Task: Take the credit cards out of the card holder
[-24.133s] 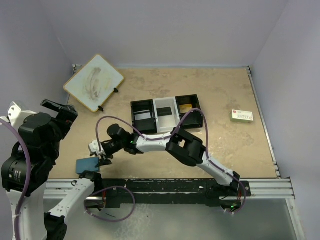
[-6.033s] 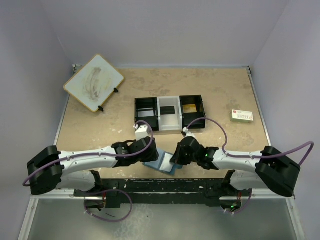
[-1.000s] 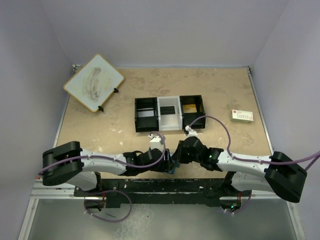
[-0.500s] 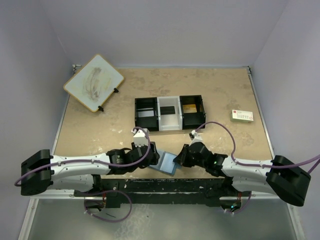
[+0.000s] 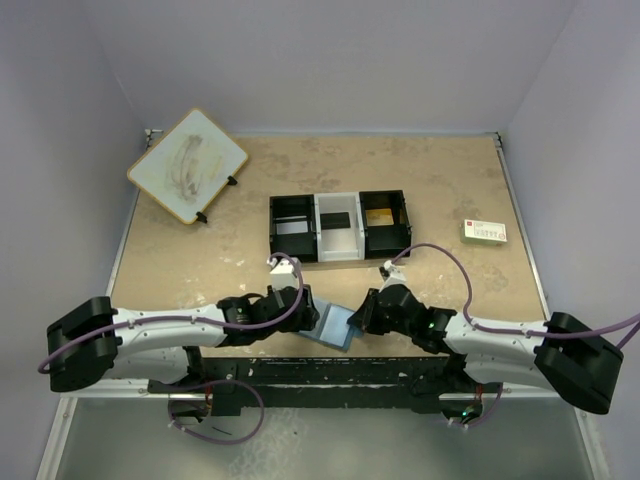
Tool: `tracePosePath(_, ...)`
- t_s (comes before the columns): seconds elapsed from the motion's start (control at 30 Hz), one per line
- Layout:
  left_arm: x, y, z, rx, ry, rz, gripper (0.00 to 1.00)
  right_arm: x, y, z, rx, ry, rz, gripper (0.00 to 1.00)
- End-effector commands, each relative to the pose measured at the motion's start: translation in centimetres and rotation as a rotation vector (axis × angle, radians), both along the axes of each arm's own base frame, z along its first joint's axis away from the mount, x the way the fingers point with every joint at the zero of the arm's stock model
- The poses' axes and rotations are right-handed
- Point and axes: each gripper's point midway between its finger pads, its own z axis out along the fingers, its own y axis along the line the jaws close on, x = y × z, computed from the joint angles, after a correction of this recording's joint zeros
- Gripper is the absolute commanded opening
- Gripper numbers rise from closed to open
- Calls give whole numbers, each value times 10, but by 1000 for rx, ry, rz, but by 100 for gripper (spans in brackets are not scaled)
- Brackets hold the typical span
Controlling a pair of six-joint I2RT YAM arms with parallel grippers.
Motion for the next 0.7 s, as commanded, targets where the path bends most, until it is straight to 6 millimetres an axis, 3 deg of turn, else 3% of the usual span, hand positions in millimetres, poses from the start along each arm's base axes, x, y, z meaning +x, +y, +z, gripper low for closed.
tracePosePath(0.0, 1, -10, 4, -59, -4, -14, 52, -1, -11, -10, -50, 8, -25, 19)
tracePosePath(0.27, -2, -3, -11, -16, 28, 6, 51, 0, -8, -10, -56, 5, -14, 20)
tracePosePath(0.67, -12, -28, -6, -115, 65, -72, 49, 2, -5, -5, -42, -9, -1, 20)
